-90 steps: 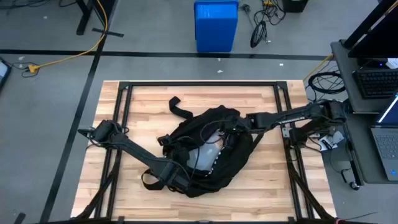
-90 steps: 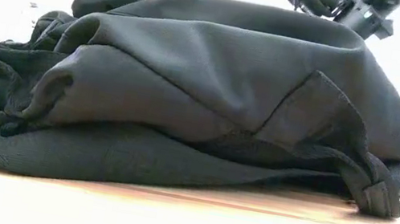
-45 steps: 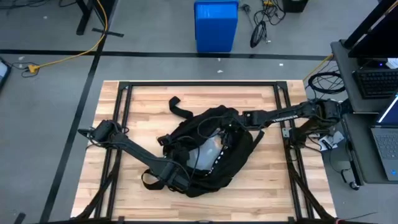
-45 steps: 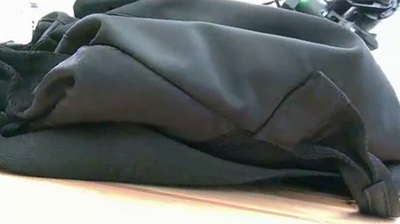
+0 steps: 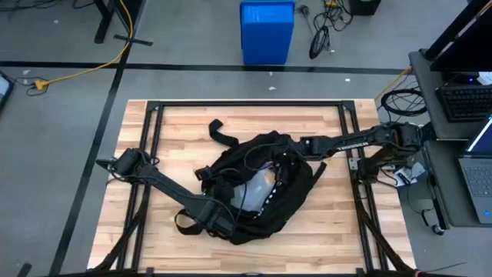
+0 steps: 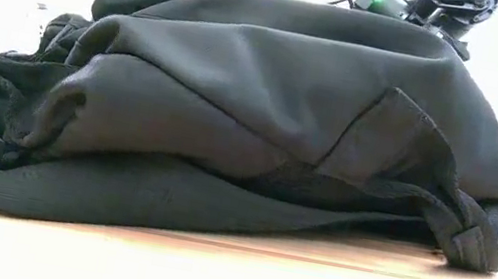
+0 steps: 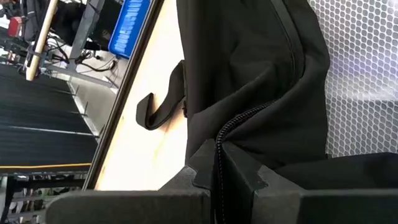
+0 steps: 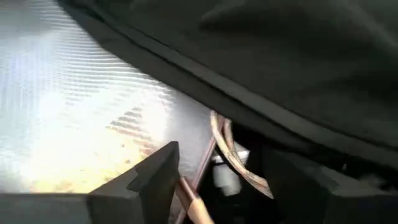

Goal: Unpack backpack
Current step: Remove the charger cable from the black backpack

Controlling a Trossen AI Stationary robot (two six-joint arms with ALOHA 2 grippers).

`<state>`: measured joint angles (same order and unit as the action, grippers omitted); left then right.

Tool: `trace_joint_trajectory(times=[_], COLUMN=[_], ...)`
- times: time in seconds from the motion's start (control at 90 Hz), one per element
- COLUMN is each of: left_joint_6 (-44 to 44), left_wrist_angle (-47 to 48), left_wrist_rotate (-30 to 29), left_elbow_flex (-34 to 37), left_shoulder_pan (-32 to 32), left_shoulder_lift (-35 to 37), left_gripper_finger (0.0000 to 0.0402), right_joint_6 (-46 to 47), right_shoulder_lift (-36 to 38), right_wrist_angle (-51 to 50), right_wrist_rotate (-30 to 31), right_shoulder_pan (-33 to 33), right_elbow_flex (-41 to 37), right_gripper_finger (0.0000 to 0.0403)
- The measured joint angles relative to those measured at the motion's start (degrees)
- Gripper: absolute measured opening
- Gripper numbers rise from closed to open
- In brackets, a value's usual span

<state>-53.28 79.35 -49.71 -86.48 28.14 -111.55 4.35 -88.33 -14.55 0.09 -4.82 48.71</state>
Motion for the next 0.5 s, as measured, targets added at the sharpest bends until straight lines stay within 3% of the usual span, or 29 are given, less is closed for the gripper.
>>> trace_joint_trajectory(times=[0.5], left_joint_6=[1.7], left_wrist_angle=[-2.4], left_wrist_rotate=[0.0], left_elbow_flex=[0.0], left_shoulder_pan=[0.0], left_shoulder_lift=[0.0], left_gripper_finger=[0.0008], right_joint_6=[-2.2], right_shoulder_lift=[-0.1], right_wrist_angle=[0.3], right_wrist_rotate=[-1.4], right_shoulder_pan=[0.1], right_elbow_flex=[0.0], right_gripper_finger=[0.0041])
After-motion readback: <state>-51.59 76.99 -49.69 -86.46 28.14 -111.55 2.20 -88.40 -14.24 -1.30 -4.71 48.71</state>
